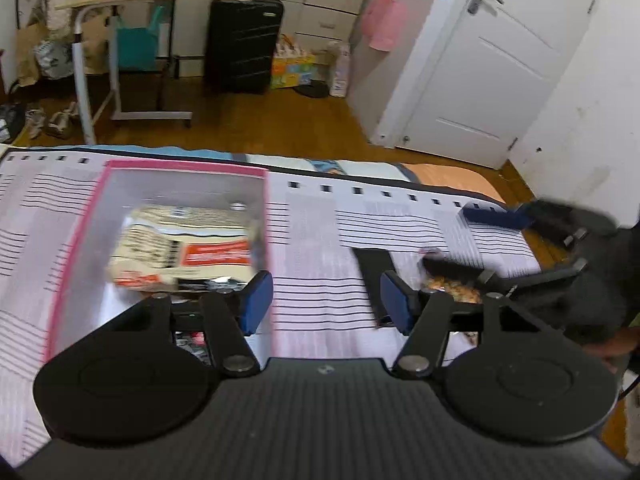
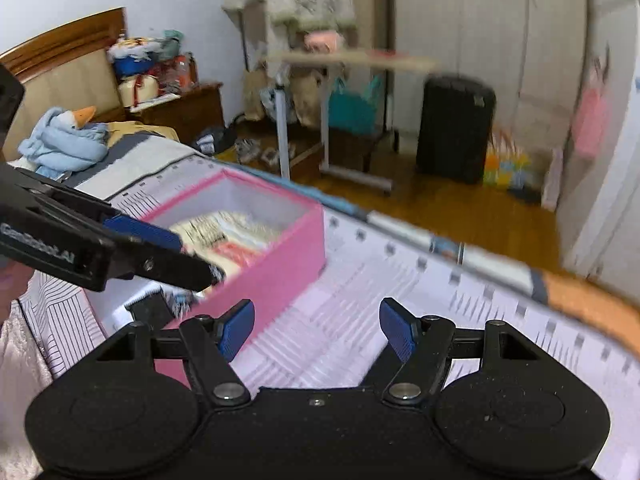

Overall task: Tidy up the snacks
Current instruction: 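Grasp the second black flat packet on the bedspread with the left gripper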

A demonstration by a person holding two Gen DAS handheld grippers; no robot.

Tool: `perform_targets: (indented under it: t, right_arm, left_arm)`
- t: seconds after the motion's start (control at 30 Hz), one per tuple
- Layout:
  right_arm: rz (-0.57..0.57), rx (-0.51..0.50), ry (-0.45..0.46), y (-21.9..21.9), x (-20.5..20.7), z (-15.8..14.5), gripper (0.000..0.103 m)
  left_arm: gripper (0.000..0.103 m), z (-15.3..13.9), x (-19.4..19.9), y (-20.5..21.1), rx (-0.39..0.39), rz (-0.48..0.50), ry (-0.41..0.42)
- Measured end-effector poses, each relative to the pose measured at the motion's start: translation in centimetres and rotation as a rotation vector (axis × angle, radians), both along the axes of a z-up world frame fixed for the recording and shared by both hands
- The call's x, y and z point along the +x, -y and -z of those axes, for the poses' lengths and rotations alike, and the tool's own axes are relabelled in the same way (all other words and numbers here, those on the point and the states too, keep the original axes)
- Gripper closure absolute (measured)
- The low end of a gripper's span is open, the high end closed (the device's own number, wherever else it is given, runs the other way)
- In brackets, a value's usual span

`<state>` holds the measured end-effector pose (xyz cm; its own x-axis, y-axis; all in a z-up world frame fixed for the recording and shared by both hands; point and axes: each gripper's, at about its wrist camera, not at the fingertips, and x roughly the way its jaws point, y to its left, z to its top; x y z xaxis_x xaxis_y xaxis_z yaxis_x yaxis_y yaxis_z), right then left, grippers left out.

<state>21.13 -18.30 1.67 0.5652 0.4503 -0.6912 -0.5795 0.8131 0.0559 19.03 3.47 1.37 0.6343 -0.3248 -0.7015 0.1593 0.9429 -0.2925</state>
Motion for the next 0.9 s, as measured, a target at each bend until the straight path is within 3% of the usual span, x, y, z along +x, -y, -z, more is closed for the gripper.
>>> perform_targets:
  t: [0.13,0.27,0.53,0.67,0.8,0.9]
  right_arm:
    - [0.050,-0.002,-0.072,0.9,0.5,4.1,0.030]
    - [0.116,0.021,-0.122,1.8,1.2,7.9,0.030]
    - [0.220,-0.019,-0.041,1.5,1.7,13.9,0.029]
    - [0.269,-0.066,0.011,1.0,1.3,15.0,0.027]
    - [0.334,-0.023,-0.014,2.0,1.7,16.0,0.023]
    - [0.332,-0.019,0.007,2.4,1.3,16.1,0.030]
  left_arm:
    - [0.050,2.2,0.9,3.0,-0.056,0.032,0.005]
    - [0.051,5.3,2.2,5.7,-0.024,0.011,-0.043]
    - [0.051,11.2,4.7,9.3,-0.059,-0.021,-0.079]
    - [0.052,13.7,6.1,10.6,-0.002,-0.014,-0.107]
    - [0.052,15.5,7.3,10.6,-0.062,-0.002,-0.134]
    - [0.058,17.0,7.6,10.3,-0.132,0.005,-0.175]
